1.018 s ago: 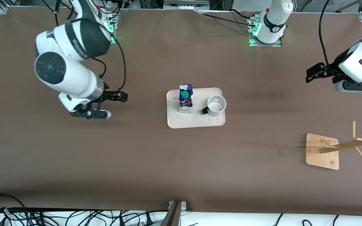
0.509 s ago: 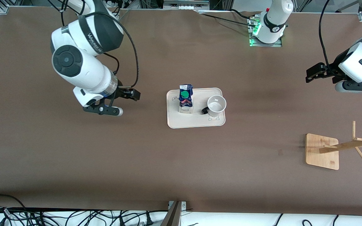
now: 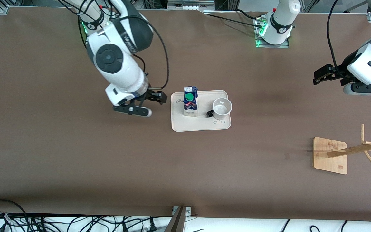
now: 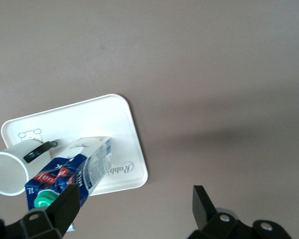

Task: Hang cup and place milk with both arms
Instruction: 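Move the right gripper toward the milk carton on the tray, then lower the right gripper and grasp the milk carton by its top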

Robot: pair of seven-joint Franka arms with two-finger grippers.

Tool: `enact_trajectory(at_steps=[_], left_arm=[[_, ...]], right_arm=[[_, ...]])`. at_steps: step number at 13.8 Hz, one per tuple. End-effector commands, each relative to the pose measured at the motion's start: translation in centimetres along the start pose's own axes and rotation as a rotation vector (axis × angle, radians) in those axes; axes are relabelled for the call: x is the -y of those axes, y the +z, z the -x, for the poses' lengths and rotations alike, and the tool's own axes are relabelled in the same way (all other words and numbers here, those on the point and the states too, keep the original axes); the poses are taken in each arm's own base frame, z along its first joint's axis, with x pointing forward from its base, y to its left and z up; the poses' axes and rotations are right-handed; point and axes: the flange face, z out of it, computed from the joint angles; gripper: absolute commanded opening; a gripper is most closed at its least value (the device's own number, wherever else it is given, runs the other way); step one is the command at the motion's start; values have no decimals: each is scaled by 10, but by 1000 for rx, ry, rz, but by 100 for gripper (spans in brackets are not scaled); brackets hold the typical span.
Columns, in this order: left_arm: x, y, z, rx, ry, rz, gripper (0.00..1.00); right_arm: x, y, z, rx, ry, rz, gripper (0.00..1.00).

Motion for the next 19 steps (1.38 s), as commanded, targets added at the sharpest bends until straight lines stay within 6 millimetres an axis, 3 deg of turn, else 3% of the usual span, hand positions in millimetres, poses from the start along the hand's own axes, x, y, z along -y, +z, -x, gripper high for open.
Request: enact_trajectory(at_steps=[1,6,10,14,19], left_arm=[[-1,-5,-2,7,16,8,100],[-1,-5,-2,7,16,8,100],[-1,-5,-2,7,16,8,100],[-1,-5,-2,7,16,8,100],[-1,-5,-2,9,16,8,100]], right_arm=[[34,16,18,-29,57,-40,100],[67,44,38,-51,88,-66,100],[77,67,50,-26,65,-37,100],[89,71,64,71,120,-111,100],[89,73,64,79,121,-115,100]])
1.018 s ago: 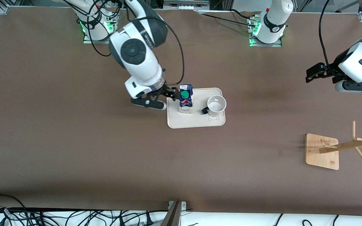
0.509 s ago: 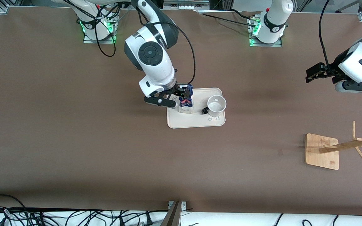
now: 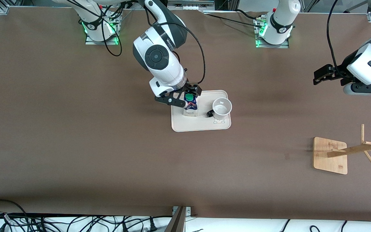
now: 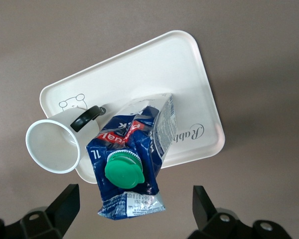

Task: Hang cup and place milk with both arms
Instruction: 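Lower the right gripper and grasp the milk carton by its top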

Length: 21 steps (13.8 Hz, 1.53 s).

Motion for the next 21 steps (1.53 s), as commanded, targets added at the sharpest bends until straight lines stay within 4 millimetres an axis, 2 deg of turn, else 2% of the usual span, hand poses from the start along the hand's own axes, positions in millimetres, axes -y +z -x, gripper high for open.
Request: enact_trajectory(at_steps=[1,3,6,8,10,21], left_arm=[[-2,-5,-2,8,18,8,100],[-1,-5,-2,13,16,9,100],[-2,-5,-2,13,18,8,100],[-1,-5,-2,13,18,8,100],[-1,-5,-2,11,18,8,100],[-2,-5,-2,13,19,8,100]], right_arm=[[3,3,-1,0,11,-5,100],[1,17,-3,-2,7,20,100],[5,24,-6,-21,12,-6,100],[9,29,2,-20,-7,1,100],[14,25,8,-20,-21,-2,100],[11,27,4,-73,-115,49,100]])
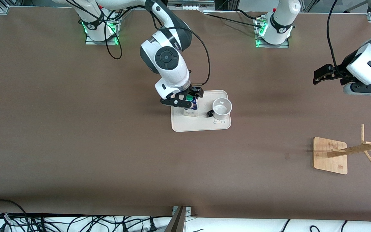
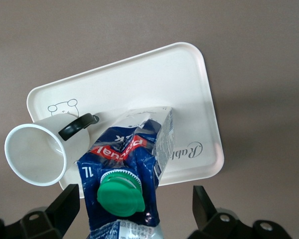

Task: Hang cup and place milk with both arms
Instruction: 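Lower the right gripper and grasp the milk carton by its top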

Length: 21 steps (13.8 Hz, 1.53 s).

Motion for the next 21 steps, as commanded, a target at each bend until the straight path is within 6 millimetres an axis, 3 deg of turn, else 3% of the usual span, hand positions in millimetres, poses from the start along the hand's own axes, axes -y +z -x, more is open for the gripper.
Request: enact_trajectory(at_steps=[1,4,10,11,12,13,17,20,21], left_arm=[[-2,-6,-2,4,19,8,100],[-2,-5,-2,6,19,8,100],[-1,-5,-2,6,18,8,100],[-1,-6,-2,4,18,8,100],[-2,-5,-2,6,19,8,100],[-1,-5,-2,6,18,8,100],[-1,-5,-2,6,16,10,100],[-3,-5,-2,6,19,9,100],[-4,-6,-2,4,19,9,100]], right_arm=[[2,0,0,-9,-26,3,100],[7,14,10,4,-42,19,100],[5,19,13,27,-76,37,98],[5,19,13,27,-99,37,61],[6,21,17,32,-93,39,15],[10,22,23,34,-97,40,0],[11,22,24,33,-94,41,0],[13,10,27,28,-102,41,0],[13,-4,29,24,-106,43,0]])
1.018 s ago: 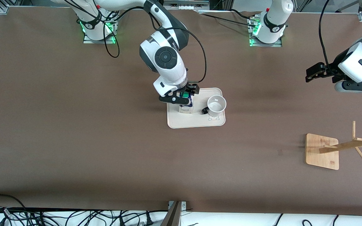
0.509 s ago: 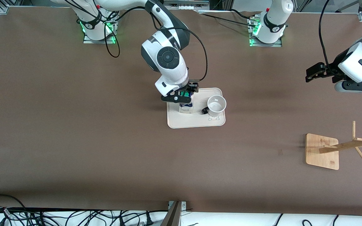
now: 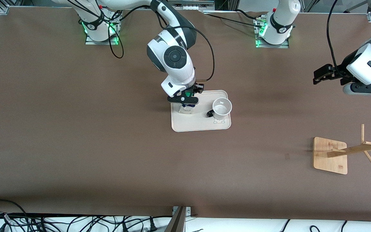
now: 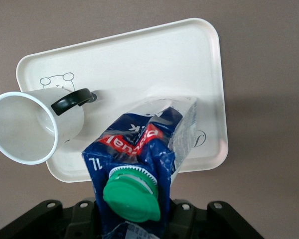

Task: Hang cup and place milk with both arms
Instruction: 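Lower the right gripper and grasp the milk carton by its top, then lift the carton with the right gripper while the left gripper reaches the mug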

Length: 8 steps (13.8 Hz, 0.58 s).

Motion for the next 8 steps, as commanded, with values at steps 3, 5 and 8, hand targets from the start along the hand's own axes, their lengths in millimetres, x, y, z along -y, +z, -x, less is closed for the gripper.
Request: enact_trajectory(at_steps=[3,5,8], left_arm=[[-13,-5,-1,14,31,9,100],[-29,0,3,54,59,28,100],[-76,27,2,125,149,32,100]], right_arm=[[0,-76,15,-34,14,-22,0],[-9,-109,20,-34,26,-18,0],[-37,-166,6,-112,38,-29,0]])
